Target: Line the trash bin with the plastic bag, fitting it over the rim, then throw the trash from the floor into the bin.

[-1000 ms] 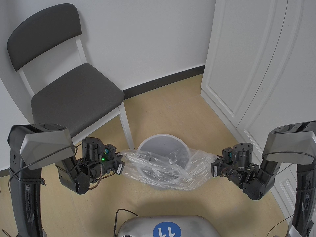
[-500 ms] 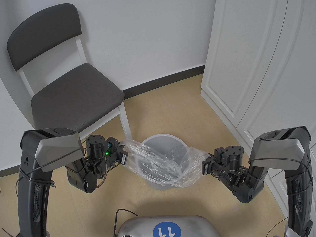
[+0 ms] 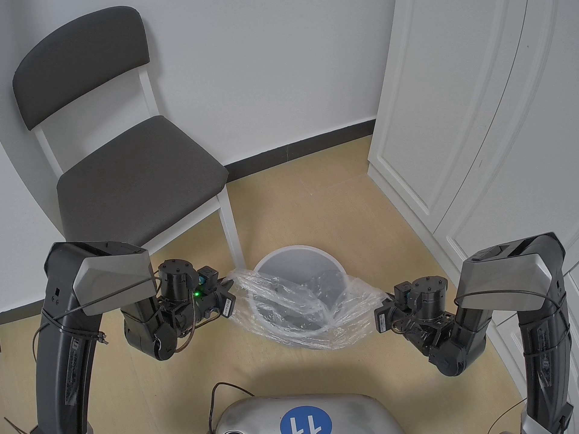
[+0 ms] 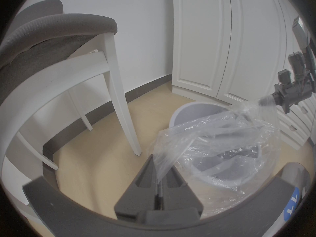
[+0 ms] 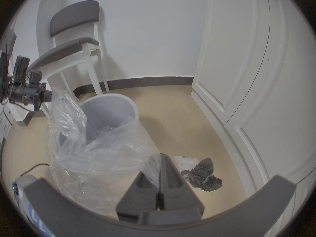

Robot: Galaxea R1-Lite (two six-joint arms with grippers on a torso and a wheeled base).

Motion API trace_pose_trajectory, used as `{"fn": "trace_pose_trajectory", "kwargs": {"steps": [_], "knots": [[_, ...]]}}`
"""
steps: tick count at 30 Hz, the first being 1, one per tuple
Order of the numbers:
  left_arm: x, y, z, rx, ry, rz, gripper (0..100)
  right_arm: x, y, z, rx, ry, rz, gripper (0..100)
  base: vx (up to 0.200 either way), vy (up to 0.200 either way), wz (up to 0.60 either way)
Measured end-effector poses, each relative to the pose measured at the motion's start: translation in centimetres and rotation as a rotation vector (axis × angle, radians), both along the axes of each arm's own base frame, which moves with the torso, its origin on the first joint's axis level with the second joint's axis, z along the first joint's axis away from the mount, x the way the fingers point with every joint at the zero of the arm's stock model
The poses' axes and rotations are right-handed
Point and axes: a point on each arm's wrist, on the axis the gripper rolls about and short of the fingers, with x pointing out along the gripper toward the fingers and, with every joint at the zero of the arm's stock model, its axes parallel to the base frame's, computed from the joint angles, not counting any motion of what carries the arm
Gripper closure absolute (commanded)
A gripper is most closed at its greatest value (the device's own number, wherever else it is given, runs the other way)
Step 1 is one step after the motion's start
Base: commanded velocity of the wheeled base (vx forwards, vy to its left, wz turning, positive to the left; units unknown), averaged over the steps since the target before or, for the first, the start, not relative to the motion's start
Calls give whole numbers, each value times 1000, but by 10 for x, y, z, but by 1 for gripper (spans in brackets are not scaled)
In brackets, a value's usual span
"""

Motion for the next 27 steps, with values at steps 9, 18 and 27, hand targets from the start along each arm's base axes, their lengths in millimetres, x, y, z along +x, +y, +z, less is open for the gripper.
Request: {"fn": "trace_pose_trajectory", "kwargs": {"steps": [9,18,27], "knots": [[-1,8,-4,7,25,2,100,-7,-16,-19,-131,55,11,100,0,0,0],[8,16,-6,2,10,29,100,-11,-25,-35,-207,106,17,100,0,0,0],[15,13,-1,-26,-29,44,100,-14,-30,-44,-232,141,17,100,0,0,0]]}}
